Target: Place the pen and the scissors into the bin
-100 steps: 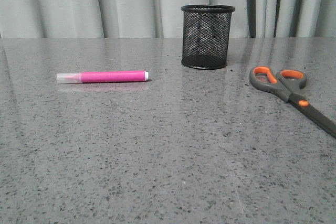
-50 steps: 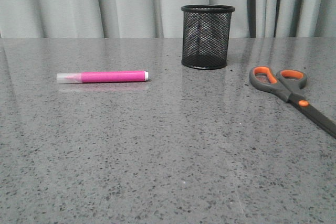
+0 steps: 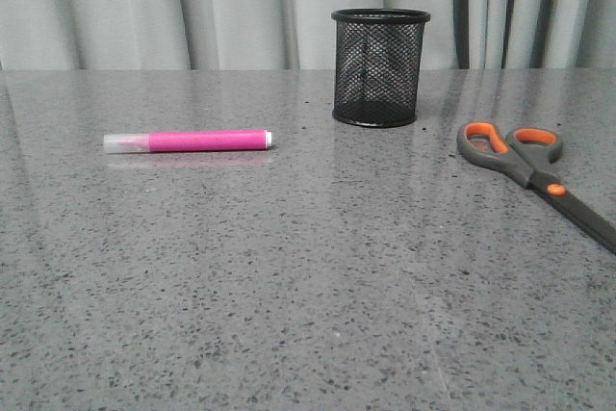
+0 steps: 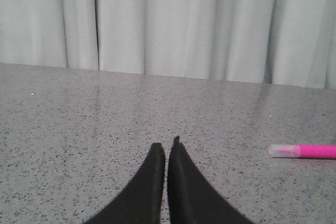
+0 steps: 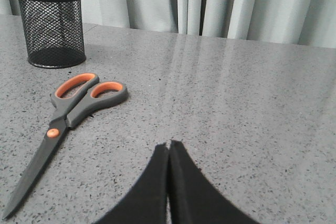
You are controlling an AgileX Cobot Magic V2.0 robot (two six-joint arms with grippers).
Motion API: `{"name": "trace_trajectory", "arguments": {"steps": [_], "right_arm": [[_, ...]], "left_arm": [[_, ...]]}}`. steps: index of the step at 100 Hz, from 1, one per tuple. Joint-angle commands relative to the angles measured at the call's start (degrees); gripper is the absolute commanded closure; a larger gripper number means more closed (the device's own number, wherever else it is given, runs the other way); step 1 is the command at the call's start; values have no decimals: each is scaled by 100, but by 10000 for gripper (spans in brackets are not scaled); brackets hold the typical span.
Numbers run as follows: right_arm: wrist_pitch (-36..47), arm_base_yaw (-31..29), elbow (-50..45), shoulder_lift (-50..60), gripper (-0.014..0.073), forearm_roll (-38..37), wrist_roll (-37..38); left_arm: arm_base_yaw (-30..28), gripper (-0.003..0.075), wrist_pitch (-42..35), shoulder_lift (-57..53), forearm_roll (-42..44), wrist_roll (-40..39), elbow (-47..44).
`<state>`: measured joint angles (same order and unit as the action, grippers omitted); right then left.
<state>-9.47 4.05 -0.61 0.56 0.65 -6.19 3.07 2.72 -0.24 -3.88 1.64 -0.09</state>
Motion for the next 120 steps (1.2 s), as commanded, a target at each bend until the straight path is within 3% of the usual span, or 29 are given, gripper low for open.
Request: {"name": "trace_trajectory", "arguments": {"steps": [1,22,52,60,83,103,120], "right_arm": [[560,-29,-83,109,669,-65,-10],[1021,-29,-83,109,669,743,-10],[1209,-29,-83,109,669,2797,-10],[1212,-29,-49,109,668,3162,-10],[343,-29,595,-80,641,3165,-133],[-596,-29,1535,-1416,641,3165,-747],[-1624,-29,2667,-3072,642,3165,-1373]], "left_arm": [[38,739,-488,-181,-69,-50,-254],[38,739,-478,-181,-578,-50,-254],[38,739,-478,-181,-3503,-50,-243],[38,739,-478,-181,-3878,-50,-210],[38,740,92,-141,-3703,-50,274],[38,740,1404,613,-2382,0,1203],[38,739,2749,1868,-1991,1207,2392]]}}
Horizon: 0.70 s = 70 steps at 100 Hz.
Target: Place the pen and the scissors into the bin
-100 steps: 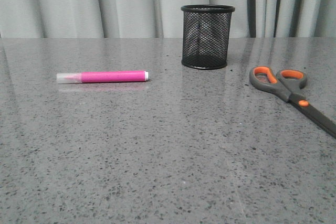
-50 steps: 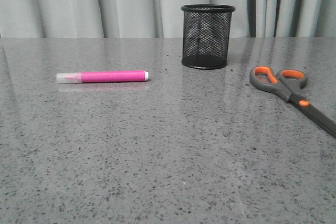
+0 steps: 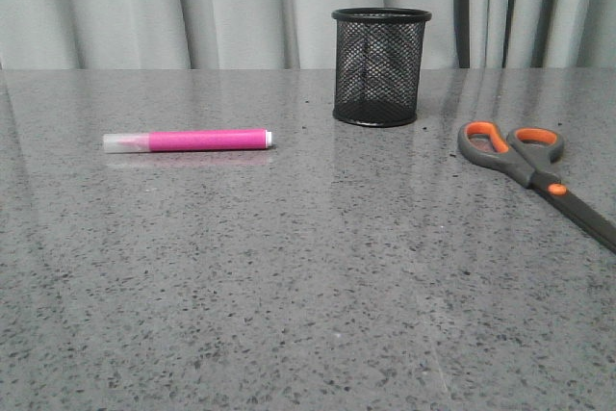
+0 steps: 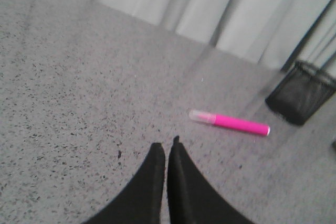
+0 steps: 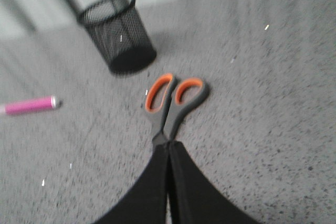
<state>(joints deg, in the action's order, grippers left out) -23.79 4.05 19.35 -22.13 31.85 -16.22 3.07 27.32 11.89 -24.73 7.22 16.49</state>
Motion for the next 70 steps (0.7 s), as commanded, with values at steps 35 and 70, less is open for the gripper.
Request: {"name": "trace_trajectory", "arguments": {"steps": [35,70], "right_arm": [[-1016,-29,1923,-2209,623,45,-946],[-1029,-29,1955,-2220,167,45,-1014]], "left_arm": [[38,735,1143,2108,-331,1556,2043],[38,328,936,3141,-2141,3352,2270]]}}
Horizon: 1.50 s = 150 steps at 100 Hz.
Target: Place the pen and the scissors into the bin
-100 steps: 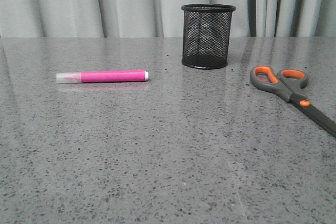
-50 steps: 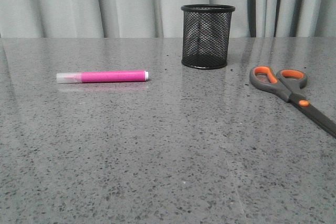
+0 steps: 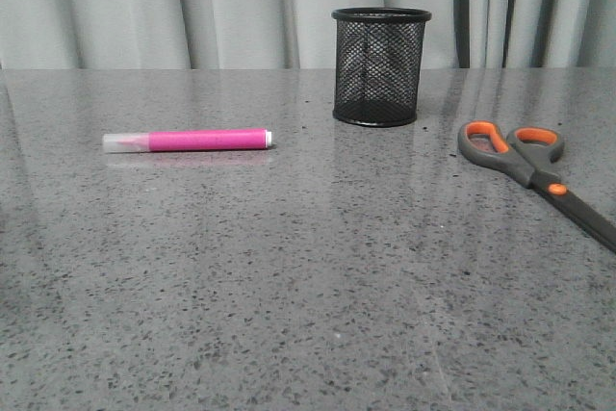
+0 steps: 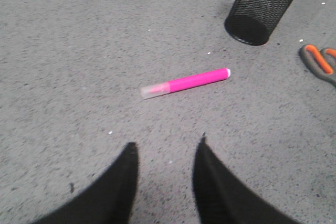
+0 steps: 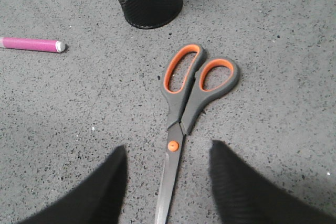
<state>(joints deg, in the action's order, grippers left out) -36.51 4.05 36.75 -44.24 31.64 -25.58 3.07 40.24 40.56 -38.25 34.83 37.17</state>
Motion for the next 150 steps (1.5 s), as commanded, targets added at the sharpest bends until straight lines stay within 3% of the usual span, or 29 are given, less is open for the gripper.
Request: {"name": "trace_trajectory", "arguments": {"steps": [1,23,45,64,71,111,136,144,150], "right_arm": [[243,-29,215,-9,167,66,-78],[243,-29,215,-9,172,66,-182],[293,-29,215,-9,172,66,-300],[339,-29,215,-9,172,66,-335],[339,-29,215,-9,172,66,-335],[319,-29,215,-9,172,66,-345],[319,-29,215,-9,172,66,-345],[315,-29,215,-9,172,66,-345],[305,-29,215,-9,172,66,-345]], "left_arm": [[38,325,-356,298,-836,656,202],[38,332,58,1229,-2260,3220,276],[73,332,705,2664,-2265,4564,1085],[475,332,1007,3835,-2194,7039,1870],[650,332,981,4214,-2131,7615,2109],[966,332,1174,5857,-2131,7584,3314],[975,336,1324,6244,-2131,7537,3559],[975,388,1336,6241,-2102,7537,3563],[975,491,1336,6241,-2102,7537,3563]]}}
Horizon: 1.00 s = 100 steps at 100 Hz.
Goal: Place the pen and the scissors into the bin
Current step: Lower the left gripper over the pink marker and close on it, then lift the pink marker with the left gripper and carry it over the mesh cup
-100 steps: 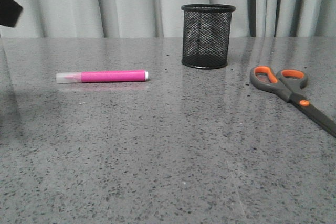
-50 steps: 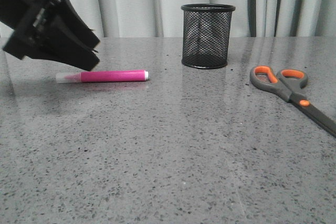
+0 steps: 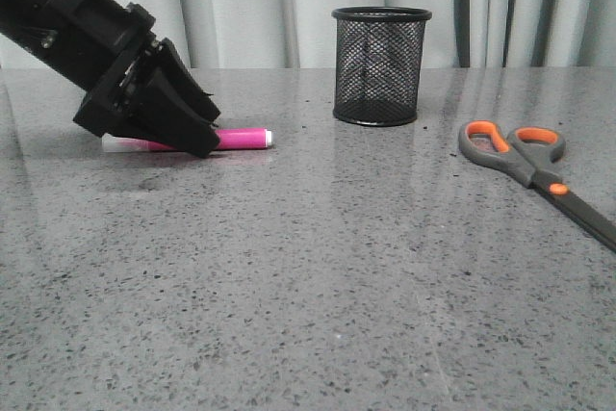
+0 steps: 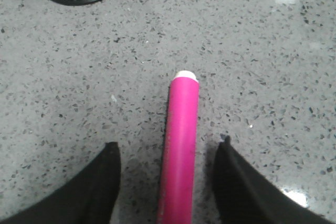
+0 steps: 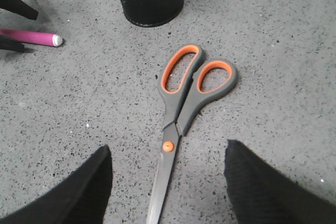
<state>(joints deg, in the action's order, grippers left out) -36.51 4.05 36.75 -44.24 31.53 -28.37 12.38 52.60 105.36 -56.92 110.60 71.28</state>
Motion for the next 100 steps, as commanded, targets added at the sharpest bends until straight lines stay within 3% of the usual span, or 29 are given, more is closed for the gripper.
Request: {"name": "trace_trajectory", "arguments": {"steps": [1,15,47,59,74,87,100], "right_arm": [[305,-29,215,-9,172,77,-66],[305,-29,215,-9,172,77,-77],[305,-29,215,-9,172,77,-77],[305,-29,215,-9,172,77,-77],[305,-29,215,-9,172,77,-77],[305,-29,215,-9,172,77,-77],[305,-29,215,-9,172,77,-77]], "left_arm": [[43,491,99,-239,-236,-53,152],[43,739,50,-239,71,-419,152],[33,739,533,-239,393,-950,406],[33,739,1067,-239,-50,-1213,810],[70,739,1467,-344,-1343,-1227,1301],[292,739,1027,-416,-2832,-1238,1508],[881,739,-507,-348,-3801,-1190,1537]]}}
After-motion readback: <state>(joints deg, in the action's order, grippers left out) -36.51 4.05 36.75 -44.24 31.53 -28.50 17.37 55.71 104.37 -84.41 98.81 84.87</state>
